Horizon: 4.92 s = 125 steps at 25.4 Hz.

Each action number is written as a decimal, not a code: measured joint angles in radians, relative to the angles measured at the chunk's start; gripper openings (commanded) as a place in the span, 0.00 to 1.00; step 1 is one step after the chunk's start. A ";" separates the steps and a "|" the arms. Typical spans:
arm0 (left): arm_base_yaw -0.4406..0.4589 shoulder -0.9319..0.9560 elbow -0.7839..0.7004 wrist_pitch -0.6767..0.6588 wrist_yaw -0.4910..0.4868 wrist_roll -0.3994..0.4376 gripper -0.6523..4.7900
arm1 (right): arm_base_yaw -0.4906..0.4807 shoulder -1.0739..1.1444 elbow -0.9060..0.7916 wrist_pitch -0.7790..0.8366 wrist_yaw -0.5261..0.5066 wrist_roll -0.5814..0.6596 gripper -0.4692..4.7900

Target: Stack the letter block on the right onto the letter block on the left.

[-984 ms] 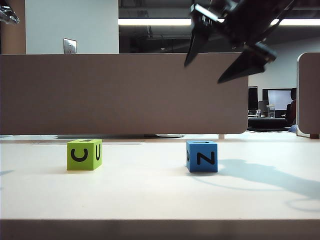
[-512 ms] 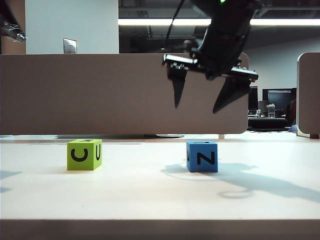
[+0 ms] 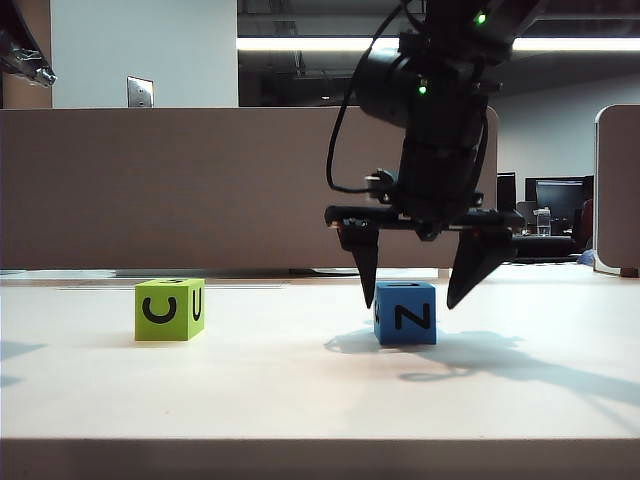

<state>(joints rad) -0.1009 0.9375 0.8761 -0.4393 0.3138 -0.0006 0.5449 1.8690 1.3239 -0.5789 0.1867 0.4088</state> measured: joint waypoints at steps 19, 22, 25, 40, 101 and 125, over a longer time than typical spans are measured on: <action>0.000 -0.006 0.024 0.037 0.000 0.000 0.11 | 0.000 0.005 0.004 0.011 -0.008 0.011 0.49; 0.000 -0.006 0.024 0.044 0.000 0.000 0.11 | 0.000 0.005 0.033 0.011 -0.033 -0.021 0.49; 0.000 -0.006 0.024 0.061 0.000 0.000 0.11 | 0.002 0.005 0.140 0.008 -0.106 -0.140 0.49; 0.000 -0.013 0.206 0.060 0.000 -0.015 0.11 | 0.164 0.126 0.448 0.119 -0.213 -0.253 0.53; -0.068 -0.027 0.193 -0.083 -0.125 0.076 0.11 | 0.171 -0.105 0.679 -0.260 0.042 -0.358 0.10; -0.070 -0.477 -0.426 0.212 -0.086 -0.129 0.11 | 0.138 -1.364 -0.692 0.139 0.479 -0.356 0.11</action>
<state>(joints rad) -0.1707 0.4602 0.4500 -0.2272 0.2279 -0.1295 0.6834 0.5049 0.6323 -0.4397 0.6659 0.0528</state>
